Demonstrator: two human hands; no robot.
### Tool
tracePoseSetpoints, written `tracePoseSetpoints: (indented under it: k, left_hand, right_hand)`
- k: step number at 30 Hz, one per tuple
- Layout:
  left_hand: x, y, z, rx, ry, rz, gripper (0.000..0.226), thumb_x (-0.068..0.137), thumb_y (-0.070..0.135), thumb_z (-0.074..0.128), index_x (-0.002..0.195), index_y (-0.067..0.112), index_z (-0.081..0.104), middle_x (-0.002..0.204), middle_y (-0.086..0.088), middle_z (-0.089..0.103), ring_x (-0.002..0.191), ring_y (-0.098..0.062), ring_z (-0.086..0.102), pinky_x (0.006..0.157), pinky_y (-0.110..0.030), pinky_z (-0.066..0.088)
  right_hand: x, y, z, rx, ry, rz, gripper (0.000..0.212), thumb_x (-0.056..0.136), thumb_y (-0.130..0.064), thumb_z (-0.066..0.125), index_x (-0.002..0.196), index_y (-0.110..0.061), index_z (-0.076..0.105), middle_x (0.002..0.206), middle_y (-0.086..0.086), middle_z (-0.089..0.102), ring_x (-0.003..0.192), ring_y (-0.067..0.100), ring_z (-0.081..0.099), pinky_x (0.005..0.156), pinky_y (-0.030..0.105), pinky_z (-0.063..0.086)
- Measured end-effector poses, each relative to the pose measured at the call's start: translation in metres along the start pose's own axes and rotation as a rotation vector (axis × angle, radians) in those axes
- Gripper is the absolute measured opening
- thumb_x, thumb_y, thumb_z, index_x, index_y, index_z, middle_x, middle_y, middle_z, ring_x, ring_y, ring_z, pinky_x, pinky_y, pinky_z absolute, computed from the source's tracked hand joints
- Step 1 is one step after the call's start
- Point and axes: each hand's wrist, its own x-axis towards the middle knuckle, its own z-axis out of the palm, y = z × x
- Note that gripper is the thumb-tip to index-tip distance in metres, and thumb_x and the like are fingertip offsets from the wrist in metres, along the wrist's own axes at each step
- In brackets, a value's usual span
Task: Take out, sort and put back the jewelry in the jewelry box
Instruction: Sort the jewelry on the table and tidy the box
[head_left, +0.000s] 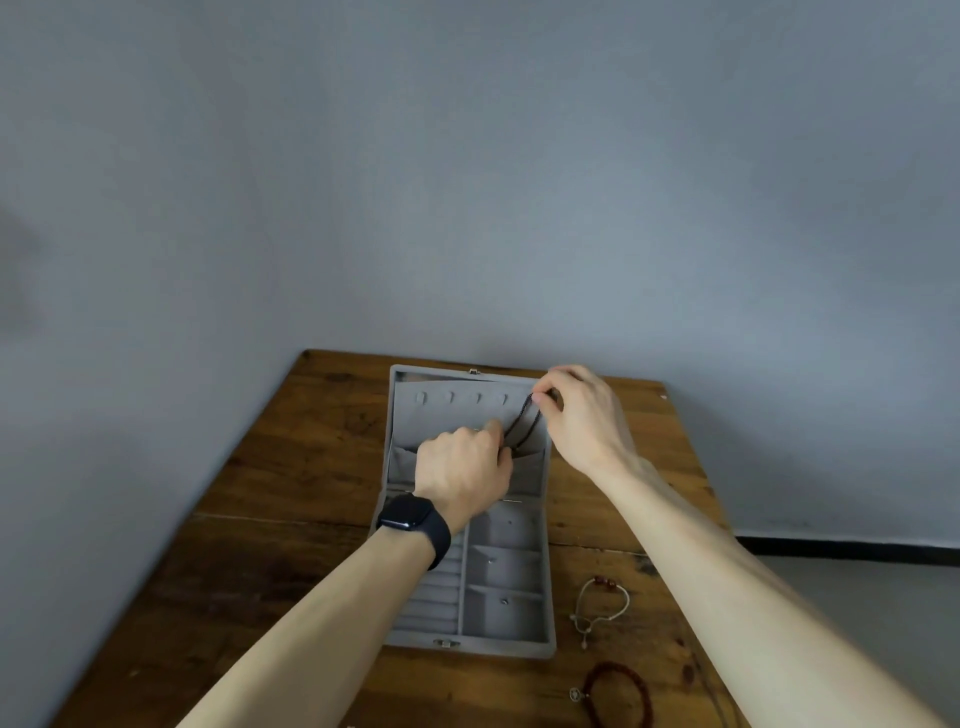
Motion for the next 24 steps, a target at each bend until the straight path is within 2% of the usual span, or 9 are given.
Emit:
tracePoseSetpoints:
  k: [2,4,10,13,20,22,24]
  left_hand:
    - [0.002,0.001,-0.003,0.003,0.023,-0.014,0.023,0.103,0.040,0.039,0.113,0.021,0.047,0.086,-0.001,0.067,0.072,-0.025,0.067,0.065,-0.036,0.056]
    - [0.007,0.003,-0.005,0.024,0.039,-0.017,0.024,0.103,0.040,0.039,0.113,0.019,0.047,0.086,-0.003,0.067,0.072,-0.027,0.067,0.063,-0.036,0.055]
    - [0.018,0.006,-0.004,0.108,0.034,-0.013,0.032,0.104,0.041,0.038,0.120,0.017,0.051,0.093,-0.005,0.070,0.079,-0.027,0.070,0.062,-0.032,0.051]
    - [0.021,0.006,-0.001,0.145,0.040,-0.023,0.032,0.106,0.039,0.035,0.121,0.018,0.054,0.094,-0.005,0.071,0.081,-0.028,0.070,0.059,-0.031,0.045]
    - [0.024,0.015,-0.002,0.157,0.026,-0.064,0.026,0.105,0.028,0.037,0.109,0.016,0.060,0.092,-0.004,0.070,0.080,-0.027,0.070,0.062,-0.030,0.045]
    - [0.025,0.015,-0.005,0.133,0.081,-0.040,0.027,0.104,0.031,0.038,0.109,0.017,0.060,0.094,-0.003,0.070,0.082,-0.028,0.069,0.060,-0.031,0.041]
    - [0.027,0.011,-0.010,0.127,0.235,0.052,0.022,0.100,0.035,0.047,0.108,0.018,0.059,0.097,-0.004,0.068,0.087,-0.029,0.065,0.059,-0.033,0.038]
  right_hand:
    - [-0.001,-0.002,0.003,0.005,0.033,-0.024,0.009,0.097,-0.022,0.061,0.098,-0.020,0.069,0.108,-0.002,0.064,0.099,0.023,0.061,0.079,0.032,0.048]
    - [-0.002,-0.002,0.008,0.010,0.057,-0.035,0.007,0.096,-0.023,0.062,0.097,-0.020,0.068,0.108,-0.002,0.063,0.097,0.024,0.061,0.076,0.034,0.050]
    - [-0.004,0.002,0.022,0.025,0.105,-0.070,0.004,0.092,-0.005,0.064,0.091,-0.008,0.065,0.114,0.008,0.057,0.101,0.032,0.059,0.087,0.033,0.045]
    - [-0.006,0.005,0.026,0.019,0.137,-0.090,0.004,0.091,-0.003,0.065,0.090,-0.007,0.066,0.114,0.008,0.060,0.098,0.033,0.060,0.087,0.035,0.047]
    - [-0.007,0.012,0.036,0.089,0.240,-0.086,0.006,0.087,-0.003,0.068,0.087,-0.009,0.067,0.113,0.007,0.065,0.096,0.027,0.064,0.083,0.038,0.056]
    - [-0.006,0.013,0.038,0.103,0.273,-0.102,0.005,0.086,-0.004,0.070,0.087,-0.008,0.068,0.112,0.006,0.066,0.095,0.026,0.064,0.083,0.036,0.056]
    - [-0.005,0.011,0.037,0.125,0.295,-0.107,0.006,0.086,-0.003,0.070,0.087,-0.008,0.067,0.111,0.006,0.066,0.095,0.026,0.064,0.085,0.031,0.052]
